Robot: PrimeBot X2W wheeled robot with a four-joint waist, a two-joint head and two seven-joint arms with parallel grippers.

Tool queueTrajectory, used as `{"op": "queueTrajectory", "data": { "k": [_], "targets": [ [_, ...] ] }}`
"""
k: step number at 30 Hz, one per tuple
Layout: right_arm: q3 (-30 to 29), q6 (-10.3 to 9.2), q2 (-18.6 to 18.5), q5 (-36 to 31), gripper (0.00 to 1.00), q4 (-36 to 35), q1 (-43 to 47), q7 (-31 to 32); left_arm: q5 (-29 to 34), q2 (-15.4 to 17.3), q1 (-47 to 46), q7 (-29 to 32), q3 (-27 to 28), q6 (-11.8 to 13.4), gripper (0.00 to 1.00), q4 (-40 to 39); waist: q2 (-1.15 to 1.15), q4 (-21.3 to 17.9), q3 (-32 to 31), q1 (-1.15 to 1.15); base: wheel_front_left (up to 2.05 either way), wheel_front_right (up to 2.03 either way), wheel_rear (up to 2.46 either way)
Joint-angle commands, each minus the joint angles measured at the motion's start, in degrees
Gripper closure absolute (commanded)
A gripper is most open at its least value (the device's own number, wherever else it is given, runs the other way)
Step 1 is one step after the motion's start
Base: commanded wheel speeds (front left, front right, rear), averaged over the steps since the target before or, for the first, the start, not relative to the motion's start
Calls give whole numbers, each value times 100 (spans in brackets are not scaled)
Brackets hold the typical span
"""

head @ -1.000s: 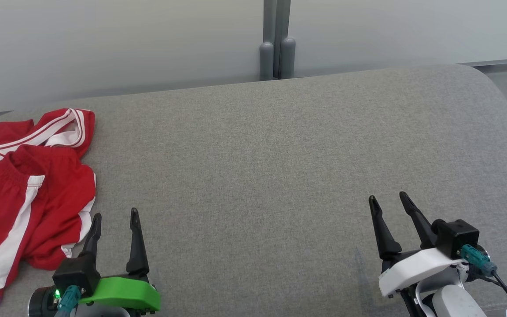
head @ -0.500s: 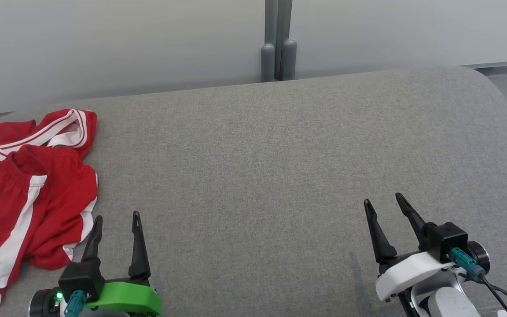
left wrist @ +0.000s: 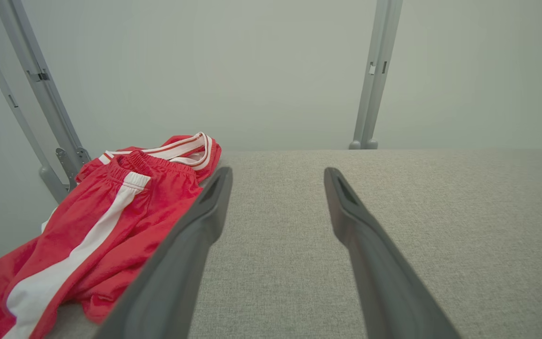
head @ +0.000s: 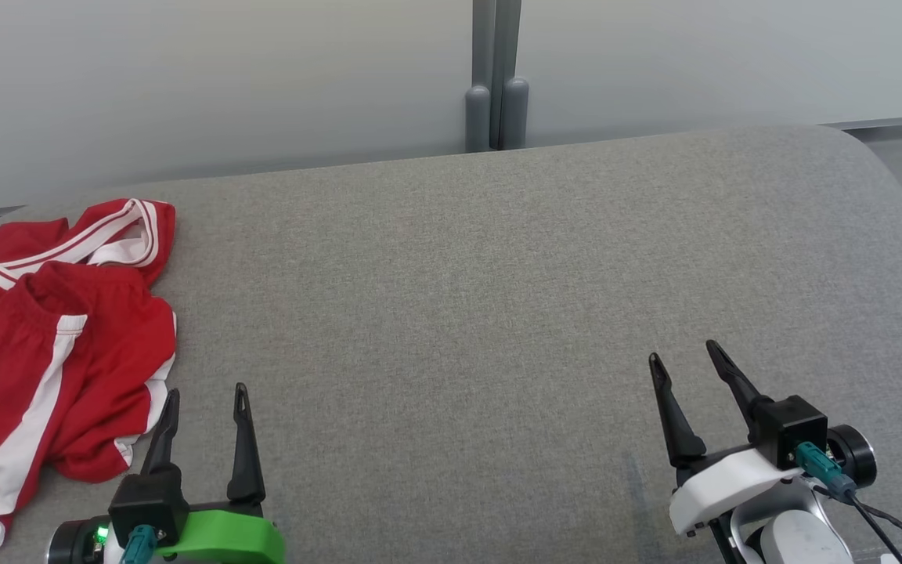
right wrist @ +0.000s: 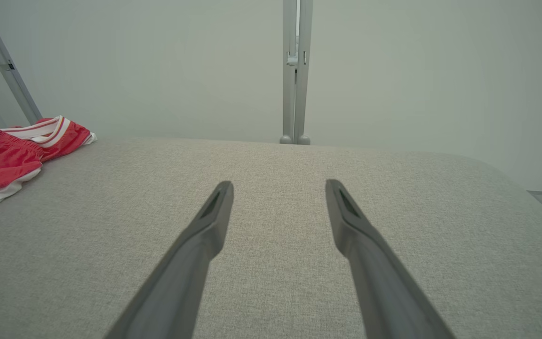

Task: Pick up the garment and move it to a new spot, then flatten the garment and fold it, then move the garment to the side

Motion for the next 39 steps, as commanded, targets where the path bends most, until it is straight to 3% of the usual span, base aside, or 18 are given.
{"op": "queueTrajectory", "data": {
  "k": [1,32,39],
  "targets": [
    [-12,2,-11,0,0,-19,79,-37,-33,2,77,-18,17,-15,0,4,0,0,-1,0,0,0,0],
    [17,2,-11,147,0,-164,108,-31,-178,-18,45,-17,26,-66,0,57,0,38,-6,0,0,0,0],
    [0,2,-10,220,0,-268,152,-30,-222,-16,12,-17,-1,-57,0,68,0,193,28,0,0,0,0]
  ]
}}
